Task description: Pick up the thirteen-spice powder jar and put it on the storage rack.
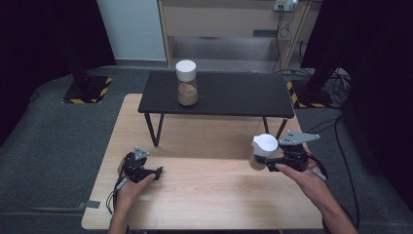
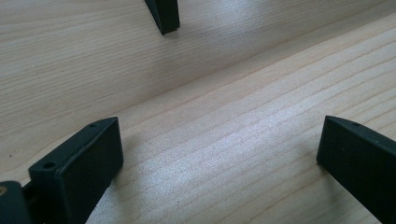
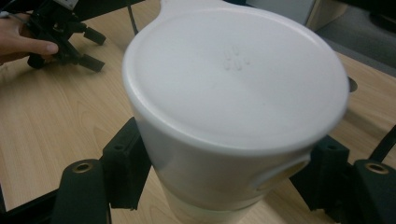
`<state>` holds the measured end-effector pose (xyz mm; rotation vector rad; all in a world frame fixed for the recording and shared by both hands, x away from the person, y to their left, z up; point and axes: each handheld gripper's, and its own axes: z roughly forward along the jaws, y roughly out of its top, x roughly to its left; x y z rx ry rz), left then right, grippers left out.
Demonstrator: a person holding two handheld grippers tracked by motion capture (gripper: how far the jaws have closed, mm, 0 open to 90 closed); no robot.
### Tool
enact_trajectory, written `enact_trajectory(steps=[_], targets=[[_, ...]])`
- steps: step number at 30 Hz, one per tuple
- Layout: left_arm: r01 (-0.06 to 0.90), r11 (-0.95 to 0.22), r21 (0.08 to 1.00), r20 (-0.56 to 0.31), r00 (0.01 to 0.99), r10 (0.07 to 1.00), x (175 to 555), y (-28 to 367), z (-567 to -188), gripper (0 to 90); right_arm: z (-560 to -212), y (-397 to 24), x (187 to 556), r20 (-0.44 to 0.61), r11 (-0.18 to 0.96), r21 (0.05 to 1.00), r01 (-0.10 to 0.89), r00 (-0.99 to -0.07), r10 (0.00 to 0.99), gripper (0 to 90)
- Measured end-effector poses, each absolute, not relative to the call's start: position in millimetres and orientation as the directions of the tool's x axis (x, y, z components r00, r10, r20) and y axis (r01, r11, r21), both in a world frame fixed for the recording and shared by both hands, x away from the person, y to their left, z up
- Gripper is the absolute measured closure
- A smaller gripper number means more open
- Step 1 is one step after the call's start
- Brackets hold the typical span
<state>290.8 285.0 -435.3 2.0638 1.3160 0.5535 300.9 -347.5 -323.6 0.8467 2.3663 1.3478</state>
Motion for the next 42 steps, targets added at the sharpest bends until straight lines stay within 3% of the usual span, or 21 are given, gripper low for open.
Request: enact_trajectory(steps=[42], targets=[[0.648, -0.311, 0.695, 0.018, 0.416, 0.909, 291, 285, -435, 0.0, -218, -342, 341, 0.024, 0.380, 0.864, 0.331, -0.780, 0.625, 31.4]])
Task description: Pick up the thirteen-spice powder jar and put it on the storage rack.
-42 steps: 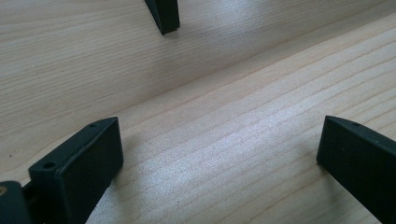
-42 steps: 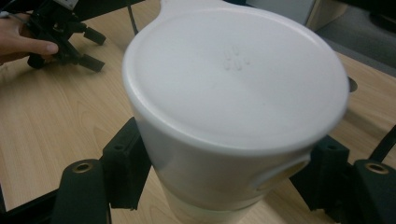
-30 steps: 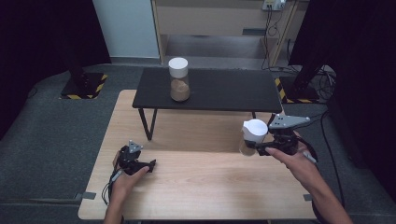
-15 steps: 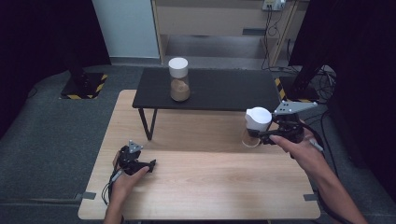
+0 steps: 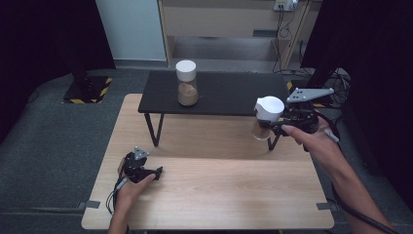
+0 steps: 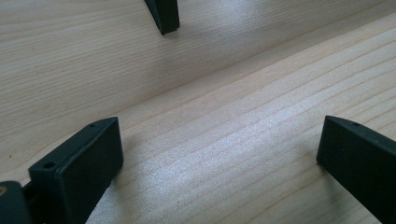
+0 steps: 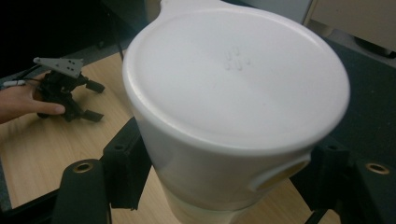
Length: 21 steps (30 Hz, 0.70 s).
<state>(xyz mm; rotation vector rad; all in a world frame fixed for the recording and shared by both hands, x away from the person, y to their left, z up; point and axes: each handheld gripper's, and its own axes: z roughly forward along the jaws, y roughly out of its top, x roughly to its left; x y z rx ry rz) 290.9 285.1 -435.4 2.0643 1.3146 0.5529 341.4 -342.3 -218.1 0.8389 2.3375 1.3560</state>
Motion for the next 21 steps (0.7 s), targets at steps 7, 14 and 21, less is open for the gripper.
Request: enact_trajectory(steps=[7, 14, 21], targets=[[0.648, -0.310, 0.695, 0.018, 0.416, 0.909, 291, 285, -435, 0.0, -209, -339, 355, 0.022, 0.369, 0.868, 0.333, -0.767, 0.641, 31.4], [0.648, -0.309, 0.696, 0.017, 0.415, 0.910, 291, 285, -436, 0.0, -203, -335, 369, 0.012, 0.369, 0.865, 0.341, -0.748, 0.663, 31.4], [0.647, -0.310, 0.696, 0.018, 0.416, 0.909, 291, 285, -436, 0.0, -202, -324, 384, -0.001, 0.368, 0.866, 0.338, -0.736, 0.677, 31.3]])
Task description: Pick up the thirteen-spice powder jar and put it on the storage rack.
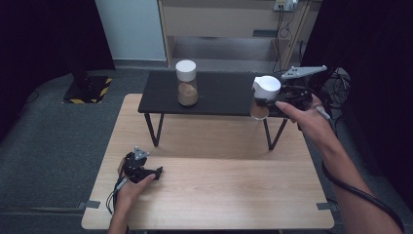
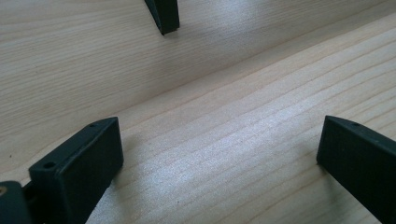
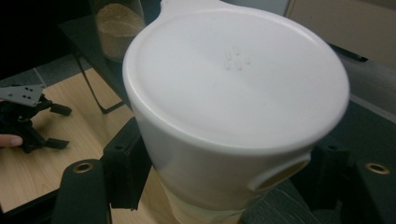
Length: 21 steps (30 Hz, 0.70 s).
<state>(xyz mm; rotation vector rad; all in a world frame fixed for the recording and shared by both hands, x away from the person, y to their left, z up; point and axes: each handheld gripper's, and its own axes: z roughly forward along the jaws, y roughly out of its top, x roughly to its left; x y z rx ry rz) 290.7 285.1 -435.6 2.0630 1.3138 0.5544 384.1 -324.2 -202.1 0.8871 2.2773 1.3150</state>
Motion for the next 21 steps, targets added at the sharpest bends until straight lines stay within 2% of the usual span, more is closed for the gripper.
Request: enact_trajectory(steps=[21], targets=[[0.648, -0.309, 0.696, 0.019, 0.414, 0.910, 290, 285, -436, 0.0, -198, -286, 420, -0.008, 0.379, 0.860, 0.341, -0.734, 0.679, 31.3]])
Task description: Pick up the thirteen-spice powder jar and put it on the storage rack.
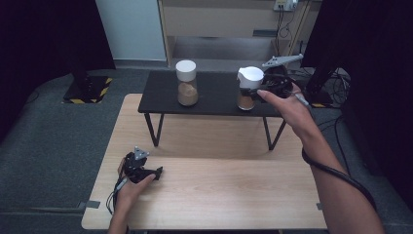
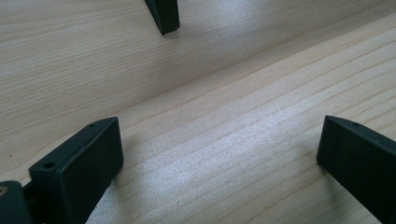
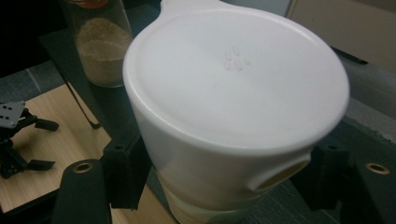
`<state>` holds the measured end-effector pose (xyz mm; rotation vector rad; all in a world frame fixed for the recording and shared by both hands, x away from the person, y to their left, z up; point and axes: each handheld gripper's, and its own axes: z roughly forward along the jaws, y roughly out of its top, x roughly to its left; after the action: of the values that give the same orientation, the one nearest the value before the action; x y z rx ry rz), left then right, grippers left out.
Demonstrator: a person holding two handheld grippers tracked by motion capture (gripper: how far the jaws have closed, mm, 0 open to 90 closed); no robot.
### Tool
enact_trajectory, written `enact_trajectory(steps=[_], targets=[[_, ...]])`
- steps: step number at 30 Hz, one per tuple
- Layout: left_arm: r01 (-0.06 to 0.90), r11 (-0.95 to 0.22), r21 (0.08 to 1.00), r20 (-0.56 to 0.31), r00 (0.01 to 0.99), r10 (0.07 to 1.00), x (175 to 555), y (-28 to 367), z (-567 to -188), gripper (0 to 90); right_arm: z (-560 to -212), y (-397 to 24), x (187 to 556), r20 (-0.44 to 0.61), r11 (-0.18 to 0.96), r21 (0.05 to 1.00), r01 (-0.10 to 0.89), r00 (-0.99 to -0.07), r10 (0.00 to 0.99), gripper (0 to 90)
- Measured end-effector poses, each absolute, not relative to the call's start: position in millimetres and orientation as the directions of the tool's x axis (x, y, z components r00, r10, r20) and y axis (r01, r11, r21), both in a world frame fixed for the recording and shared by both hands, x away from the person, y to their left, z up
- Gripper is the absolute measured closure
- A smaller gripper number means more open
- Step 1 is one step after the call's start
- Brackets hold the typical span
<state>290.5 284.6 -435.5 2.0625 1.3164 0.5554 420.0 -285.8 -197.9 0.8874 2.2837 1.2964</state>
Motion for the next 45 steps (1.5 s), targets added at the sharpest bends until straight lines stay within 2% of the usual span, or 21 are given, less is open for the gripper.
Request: enact_trajectory(steps=[13, 23, 45], targets=[[0.649, -0.310, 0.695, 0.018, 0.415, 0.910, 291, 285, -435, 0.0, -199, -274, 436, -0.006, 0.393, 0.845, 0.363, -0.728, 0.686, 31.3], [0.649, -0.308, 0.696, 0.019, 0.411, 0.911, 290, 284, -436, 0.0, -207, -281, 434, 0.018, 0.358, 0.861, 0.362, -0.724, 0.689, 31.2], [0.649, -0.307, 0.696, 0.019, 0.411, 0.911, 290, 284, -436, 0.0, -205, -279, 434, 0.017, 0.364, 0.856, 0.368, -0.722, 0.692, 31.0]])
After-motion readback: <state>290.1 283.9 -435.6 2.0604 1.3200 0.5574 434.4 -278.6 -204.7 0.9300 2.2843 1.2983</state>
